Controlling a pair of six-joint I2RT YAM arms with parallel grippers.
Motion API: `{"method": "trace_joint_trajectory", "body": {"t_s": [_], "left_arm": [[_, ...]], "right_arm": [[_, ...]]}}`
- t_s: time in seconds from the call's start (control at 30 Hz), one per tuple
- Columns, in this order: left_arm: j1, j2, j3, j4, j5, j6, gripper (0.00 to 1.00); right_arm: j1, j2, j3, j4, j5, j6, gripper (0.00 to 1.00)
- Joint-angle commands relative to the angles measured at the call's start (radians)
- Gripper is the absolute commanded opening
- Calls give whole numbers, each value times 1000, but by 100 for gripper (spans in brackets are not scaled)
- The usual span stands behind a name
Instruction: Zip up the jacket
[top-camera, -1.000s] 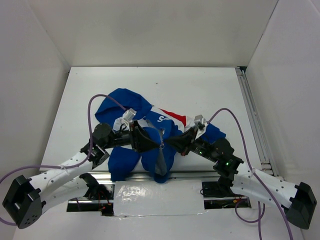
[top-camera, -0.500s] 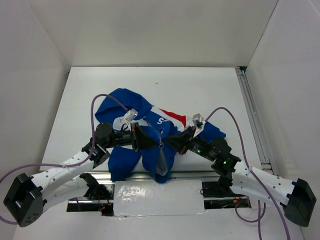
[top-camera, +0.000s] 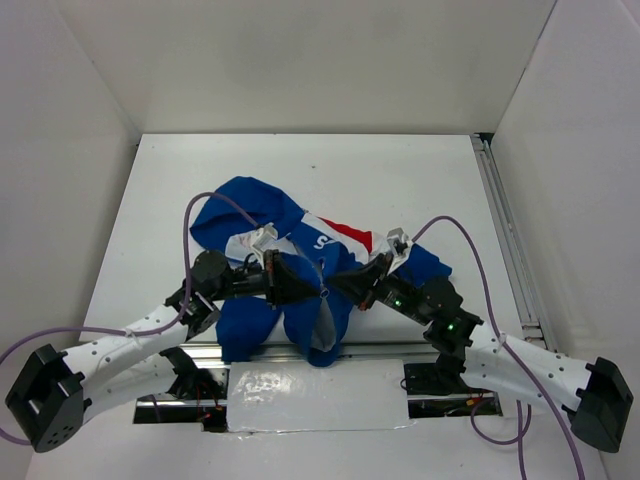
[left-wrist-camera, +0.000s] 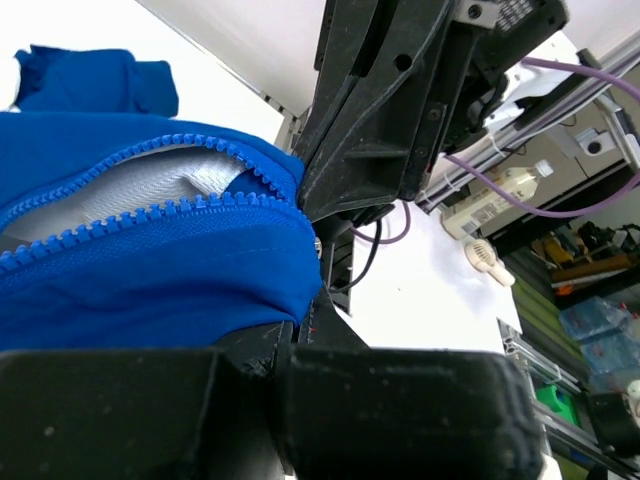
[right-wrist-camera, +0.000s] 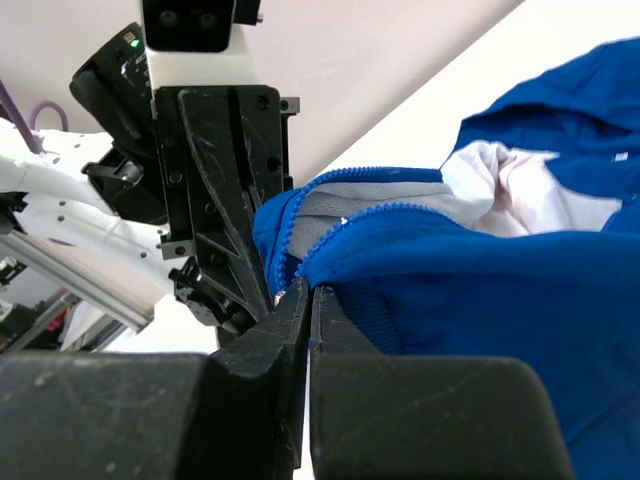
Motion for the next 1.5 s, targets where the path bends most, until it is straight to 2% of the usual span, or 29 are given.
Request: {"method": "trace_joint_trajectory", "body": {"t_s": [0.0, 0.27, 0.33, 0.37, 0.4, 0.47, 0.5, 0.57, 0.63, 0.7, 0.77, 0.83, 0.93, 1.03, 1.07, 1.1, 1.2, 1.37, 1.4, 1.47], "left_arm": [[-66, -9, -68, -48, 42, 36, 0], [-130, -14, -63, -88, 34, 68, 0], [-132, -37, -60, -128, -53, 36, 0], [-132, -37, -53, -152, -53, 36, 0], [-130, -37, -44, -177, -123, 19, 0], [-130, -29, -5, -217, -180, 4, 0], [-132, -12, 9, -255, -223, -11, 0], [-127, 14, 67, -298, -252, -15, 0], [-115, 72, 133, -370, -266, -16, 0], [-98, 135, 165, -415, -260, -39, 0], [-69, 173, 188, -438, -219, -60, 0], [-43, 221, 199, -443, -171, -80, 0], [-38, 255, 214, -459, -168, -85, 0], [-37, 253, 219, -475, -180, -93, 0], [-37, 246, 220, -495, -199, -99, 0], [-37, 238, 226, -516, -214, -99, 0], [-37, 229, 251, -547, -232, -107, 0], [-37, 256, 323, -686, -280, -152, 0], [-35, 262, 349, -706, -301, -160, 0], [-34, 287, 371, -742, -309, -183, 0]], "right_arm": [[-6, -39, 33, 95, 160, 26, 0], [-8, -42, 41, 47, 241, 52, 0], [-6, -54, 84, -20, 228, 34, 0], [-8, -47, 84, -66, 228, 28, 0], [-5, -37, 136, -127, 237, 21, 1], [-6, 15, 185, -289, 261, 29, 16], [-5, 35, 209, -325, 248, 24, 35], [-5, 90, 228, -403, 232, 31, 54], [-3, 115, 245, -454, 243, 49, 60], [-2, 119, 253, -528, 277, 60, 70], [1, 102, 259, -611, 356, 78, 74], [5, 95, 268, -701, 387, 67, 76], [21, 113, 308, -859, 419, 63, 76], [43, 90, 320, -940, 455, 95, 77], [60, 75, 314, -945, 430, 86, 74], [83, 50, 300, -929, 372, 10, 69], [126, 61, 312, -933, 346, -28, 69], [313, 263, 433, -1022, 576, -35, 68], [384, 289, 455, -1036, 656, -45, 67], [429, 352, 507, -1083, 720, -48, 66]]}}
